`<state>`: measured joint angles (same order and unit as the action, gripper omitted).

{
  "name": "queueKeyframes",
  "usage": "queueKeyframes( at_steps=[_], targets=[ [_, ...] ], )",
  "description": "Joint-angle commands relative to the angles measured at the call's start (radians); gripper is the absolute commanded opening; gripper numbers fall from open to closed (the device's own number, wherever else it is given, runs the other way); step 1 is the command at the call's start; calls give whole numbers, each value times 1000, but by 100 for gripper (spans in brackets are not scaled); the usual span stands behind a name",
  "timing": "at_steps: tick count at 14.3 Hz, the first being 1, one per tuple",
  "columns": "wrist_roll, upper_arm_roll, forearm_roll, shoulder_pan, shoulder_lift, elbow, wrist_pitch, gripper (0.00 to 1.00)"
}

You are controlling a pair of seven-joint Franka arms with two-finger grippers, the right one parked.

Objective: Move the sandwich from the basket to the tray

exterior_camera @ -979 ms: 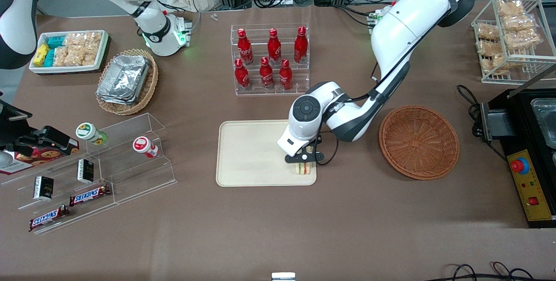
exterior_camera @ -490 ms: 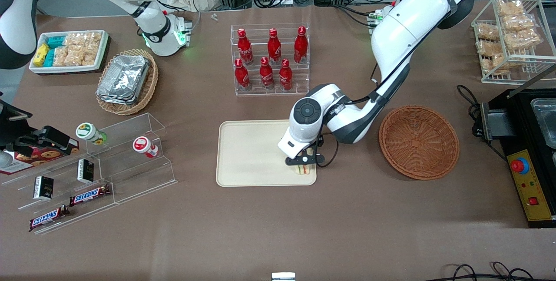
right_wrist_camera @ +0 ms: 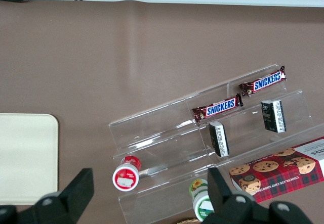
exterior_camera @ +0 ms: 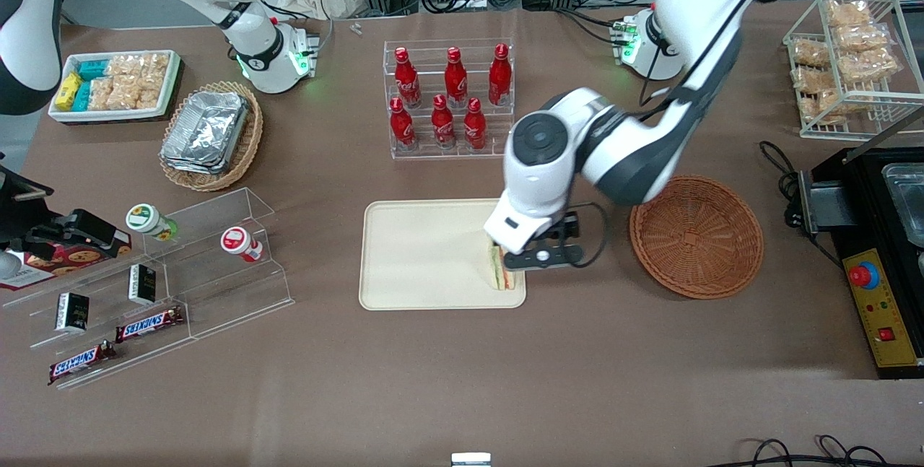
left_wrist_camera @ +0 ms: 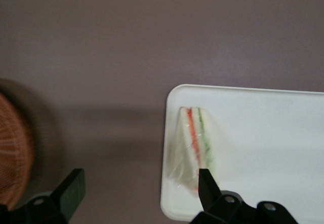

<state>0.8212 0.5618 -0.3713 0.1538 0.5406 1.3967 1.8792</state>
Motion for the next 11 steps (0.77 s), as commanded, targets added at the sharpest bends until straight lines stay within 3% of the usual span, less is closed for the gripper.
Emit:
queueKeyframes(
  at_steps=[1,5,10,11],
  targets=[
    [-203,10,168,-158,-173,50,-54,99],
    [-243,6,169,-244,-261,51,-152,99],
    [-529,-2,230,-407,-372,41,-261,99],
    [-621,-61,242,-398,-376,41,-282,99]
  ],
)
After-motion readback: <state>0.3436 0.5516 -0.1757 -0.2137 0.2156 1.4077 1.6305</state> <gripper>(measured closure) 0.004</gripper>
